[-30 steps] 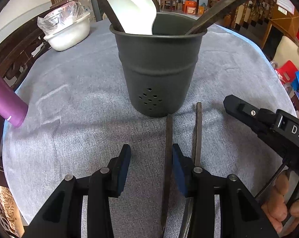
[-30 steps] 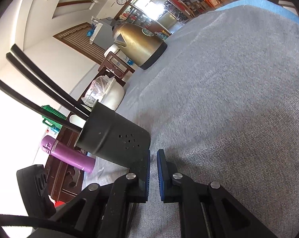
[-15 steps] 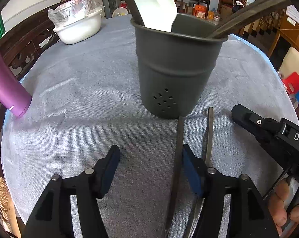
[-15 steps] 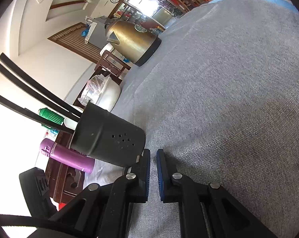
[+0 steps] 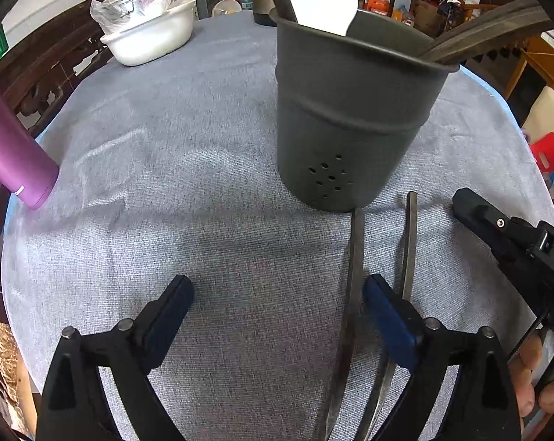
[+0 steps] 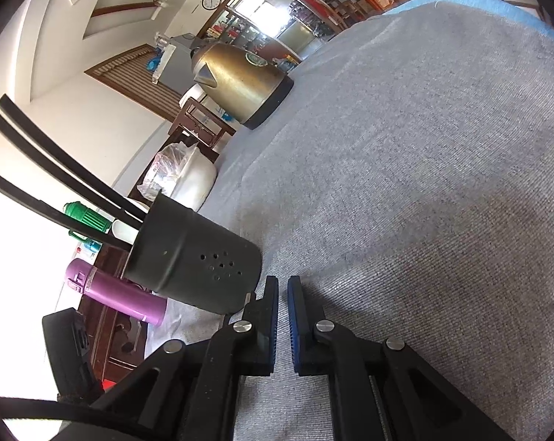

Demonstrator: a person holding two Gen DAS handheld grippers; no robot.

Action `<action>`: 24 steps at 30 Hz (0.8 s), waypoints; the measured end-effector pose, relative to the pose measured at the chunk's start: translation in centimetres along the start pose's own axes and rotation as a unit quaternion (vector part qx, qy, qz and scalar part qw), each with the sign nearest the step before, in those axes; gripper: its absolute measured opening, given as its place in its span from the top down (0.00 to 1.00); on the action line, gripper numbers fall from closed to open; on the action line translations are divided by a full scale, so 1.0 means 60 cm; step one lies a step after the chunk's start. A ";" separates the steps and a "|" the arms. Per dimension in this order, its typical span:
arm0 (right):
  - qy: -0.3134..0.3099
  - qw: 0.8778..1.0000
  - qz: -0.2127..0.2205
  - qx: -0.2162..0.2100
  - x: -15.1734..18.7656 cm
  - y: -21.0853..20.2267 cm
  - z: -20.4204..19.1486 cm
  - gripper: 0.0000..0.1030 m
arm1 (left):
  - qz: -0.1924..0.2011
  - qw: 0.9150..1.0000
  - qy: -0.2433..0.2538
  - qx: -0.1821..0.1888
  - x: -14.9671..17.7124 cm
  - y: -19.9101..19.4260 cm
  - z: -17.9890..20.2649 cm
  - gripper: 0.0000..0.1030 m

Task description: Organize utensils

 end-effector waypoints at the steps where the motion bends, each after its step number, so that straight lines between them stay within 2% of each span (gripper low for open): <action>1: -0.002 1.000 0.004 0.005 -0.001 -0.001 0.000 0.92 | 0.001 1.000 0.001 0.000 0.000 0.001 -0.001 0.08; 8: -0.008 1.000 0.018 0.023 -0.003 -0.008 0.002 0.92 | 0.010 1.000 0.012 0.005 0.003 0.009 -0.010 0.07; 14: -0.018 0.999 0.028 0.039 -0.005 -0.011 0.001 0.92 | 0.030 0.999 0.018 0.010 0.015 0.007 -0.023 0.01; 24: -0.020 0.999 0.028 0.042 -0.006 -0.007 -0.001 0.92 | 0.053 0.998 0.023 0.013 0.029 0.009 -0.035 0.00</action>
Point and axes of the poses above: each gripper's, at about its wrist camera, not at the fingertips, and y roughly the way its jaws point, z to its right, x to its underside, the point moved 7 cm from there along y, roughly the way its jaws point, and after that the axes turned 4 degrees about x, right-handed, at the moved point
